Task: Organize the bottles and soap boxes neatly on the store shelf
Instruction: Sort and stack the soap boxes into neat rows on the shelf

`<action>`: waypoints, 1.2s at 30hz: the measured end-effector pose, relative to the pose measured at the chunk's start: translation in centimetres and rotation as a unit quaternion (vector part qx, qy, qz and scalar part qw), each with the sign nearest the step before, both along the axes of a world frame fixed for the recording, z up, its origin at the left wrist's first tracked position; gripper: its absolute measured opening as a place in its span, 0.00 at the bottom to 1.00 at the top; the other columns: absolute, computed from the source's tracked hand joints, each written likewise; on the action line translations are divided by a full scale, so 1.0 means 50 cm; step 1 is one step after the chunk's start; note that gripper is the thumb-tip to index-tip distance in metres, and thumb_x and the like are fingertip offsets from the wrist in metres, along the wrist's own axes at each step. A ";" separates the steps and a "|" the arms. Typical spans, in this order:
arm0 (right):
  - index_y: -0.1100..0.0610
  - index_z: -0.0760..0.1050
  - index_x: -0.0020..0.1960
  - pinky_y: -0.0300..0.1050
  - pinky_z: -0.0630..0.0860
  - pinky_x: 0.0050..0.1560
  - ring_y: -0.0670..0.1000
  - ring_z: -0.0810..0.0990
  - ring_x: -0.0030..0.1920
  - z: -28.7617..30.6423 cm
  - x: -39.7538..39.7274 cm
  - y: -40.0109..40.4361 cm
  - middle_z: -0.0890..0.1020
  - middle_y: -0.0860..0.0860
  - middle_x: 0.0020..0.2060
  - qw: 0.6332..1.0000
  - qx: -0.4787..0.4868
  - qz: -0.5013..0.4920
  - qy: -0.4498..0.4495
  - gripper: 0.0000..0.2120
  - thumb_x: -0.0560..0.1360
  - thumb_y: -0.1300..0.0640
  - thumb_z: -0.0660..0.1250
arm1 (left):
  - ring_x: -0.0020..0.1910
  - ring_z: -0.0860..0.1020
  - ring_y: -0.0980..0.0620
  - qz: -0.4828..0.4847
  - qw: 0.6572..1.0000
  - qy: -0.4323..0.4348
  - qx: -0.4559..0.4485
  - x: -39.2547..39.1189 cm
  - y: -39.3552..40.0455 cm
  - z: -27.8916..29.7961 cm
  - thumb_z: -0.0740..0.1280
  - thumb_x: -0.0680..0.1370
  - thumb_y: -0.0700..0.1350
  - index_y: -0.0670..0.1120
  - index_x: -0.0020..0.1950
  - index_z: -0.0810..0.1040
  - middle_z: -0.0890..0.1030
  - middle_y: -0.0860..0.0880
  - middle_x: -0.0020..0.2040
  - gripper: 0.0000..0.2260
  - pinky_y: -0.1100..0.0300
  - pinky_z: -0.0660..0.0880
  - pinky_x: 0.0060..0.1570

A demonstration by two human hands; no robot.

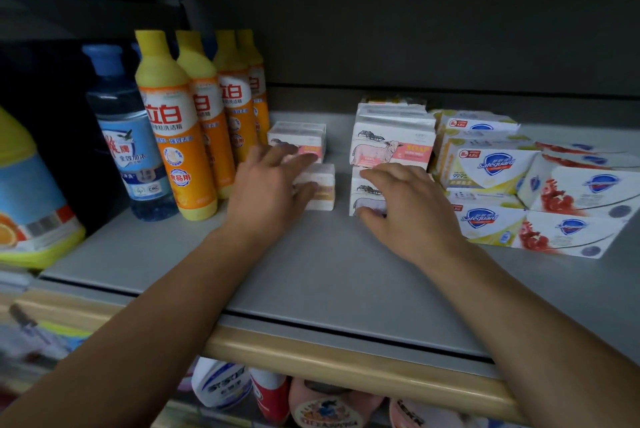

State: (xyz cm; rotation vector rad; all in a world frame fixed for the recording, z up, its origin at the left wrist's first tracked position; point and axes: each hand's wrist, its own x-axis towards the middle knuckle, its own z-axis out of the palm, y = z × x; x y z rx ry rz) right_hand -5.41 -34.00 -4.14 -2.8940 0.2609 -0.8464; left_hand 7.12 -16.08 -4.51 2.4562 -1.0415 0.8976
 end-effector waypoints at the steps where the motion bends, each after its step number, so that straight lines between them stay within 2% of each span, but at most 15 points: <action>1: 0.52 0.73 0.69 0.45 0.66 0.63 0.54 0.72 0.63 0.001 -0.001 0.000 0.76 0.49 0.64 1.000 -0.002 -0.001 0.001 0.25 0.73 0.48 0.68 | 0.64 0.69 0.43 -0.008 1.000 -0.005 0.027 -0.002 -0.009 -0.001 0.66 0.78 0.54 0.55 0.71 0.72 0.75 0.49 0.69 0.21 0.49 0.70 0.61; 3: 0.52 0.74 0.69 0.45 0.66 0.62 0.54 0.72 0.62 0.001 0.000 0.001 0.76 0.49 0.64 1.000 -0.005 -0.002 0.005 0.25 0.73 0.48 0.68 | 0.63 0.69 0.44 -0.007 0.998 0.004 0.069 0.012 -0.023 0.001 0.65 0.79 0.52 0.55 0.72 0.71 0.75 0.49 0.68 0.21 0.49 0.70 0.61; 7: 0.51 0.74 0.68 0.45 0.65 0.62 0.54 0.72 0.61 0.002 0.004 -0.001 0.77 0.49 0.63 1.000 -0.003 -0.003 0.010 0.26 0.72 0.47 0.68 | 0.63 0.70 0.42 -0.008 0.997 0.000 0.083 0.068 -0.042 0.006 0.65 0.80 0.47 0.51 0.72 0.72 0.77 0.46 0.67 0.20 0.50 0.70 0.63; 11: 0.51 0.73 0.68 0.46 0.64 0.62 0.54 0.71 0.61 0.004 0.003 -0.001 0.76 0.48 0.63 1.000 0.000 -0.004 0.015 0.26 0.71 0.46 0.67 | 0.69 0.69 0.41 -0.019 0.996 0.036 0.074 0.133 -0.059 0.002 0.65 0.80 0.45 0.49 0.73 0.71 0.75 0.43 0.69 0.20 0.51 0.65 0.69; 16: 0.50 0.72 0.69 0.46 0.64 0.62 0.54 0.71 0.61 0.001 0.004 -0.002 0.75 0.48 0.63 1.000 -0.003 -0.001 0.012 0.26 0.72 0.44 0.67 | 0.65 0.71 0.39 -0.030 0.998 0.028 0.048 0.191 -0.080 -0.008 0.66 0.78 0.40 0.45 0.70 0.75 0.77 0.40 0.66 0.19 0.53 0.65 0.67; 21: 0.47 0.69 0.71 0.45 0.62 0.63 0.53 0.69 0.63 -0.002 0.008 -0.004 0.73 0.46 0.65 1.000 -0.011 -0.003 0.024 0.28 0.72 0.43 0.66 | 0.65 0.72 0.37 -0.023 0.999 0.025 0.037 0.217 -0.088 -0.016 0.66 0.77 0.37 0.44 0.69 0.75 0.77 0.38 0.66 0.19 0.48 0.66 0.68; 27: 0.47 0.68 0.71 0.44 0.61 0.64 0.52 0.68 0.64 0.005 0.006 -0.001 0.72 0.45 0.65 1.000 -0.002 0.000 0.029 0.27 0.73 0.43 0.65 | 0.69 0.69 0.41 0.001 0.997 0.063 0.050 0.196 -0.093 -0.001 0.65 0.79 0.43 0.48 0.72 0.71 0.73 0.43 0.71 0.20 0.49 0.65 0.71; 30: 0.48 0.71 0.69 0.46 0.62 0.65 0.54 0.72 0.62 0.017 -0.001 0.000 0.75 0.47 0.63 1.000 0.008 -0.002 0.022 0.26 0.73 0.45 0.65 | 0.64 0.74 0.47 -0.027 0.997 0.072 -0.021 0.133 -0.090 0.022 0.68 0.78 0.45 0.47 0.68 0.75 0.77 0.45 0.66 0.18 0.55 0.70 0.64; 31: 0.48 0.72 0.68 0.48 0.62 0.67 0.55 0.73 0.61 0.022 -0.003 -0.001 0.77 0.48 0.62 1.000 -0.005 -0.013 0.015 0.25 0.73 0.44 0.65 | 0.58 0.77 0.50 -0.051 0.992 0.101 -0.061 0.105 -0.088 0.027 0.68 0.77 0.45 0.47 0.64 0.78 0.79 0.47 0.62 0.15 0.59 0.72 0.58; 33: 0.48 0.73 0.67 0.52 0.59 0.71 0.56 0.75 0.59 0.031 -0.006 -0.008 0.79 0.49 0.60 0.998 -0.036 -0.048 0.007 0.25 0.72 0.43 0.65 | 0.48 0.80 0.56 -0.102 0.963 0.223 -0.114 0.049 -0.084 0.033 0.69 0.77 0.45 0.50 0.55 0.81 0.83 0.52 0.53 0.08 0.61 0.76 0.50; 36: 0.49 0.73 0.68 0.51 0.57 0.71 0.56 0.75 0.59 0.036 -0.012 -0.015 0.79 0.50 0.60 0.996 -0.052 -0.073 0.028 0.25 0.72 0.43 0.65 | 0.45 0.82 0.57 -0.166 0.882 0.417 -0.142 -0.009 -0.092 0.018 0.72 0.75 0.45 0.47 0.51 0.81 0.85 0.52 0.47 0.06 0.58 0.77 0.51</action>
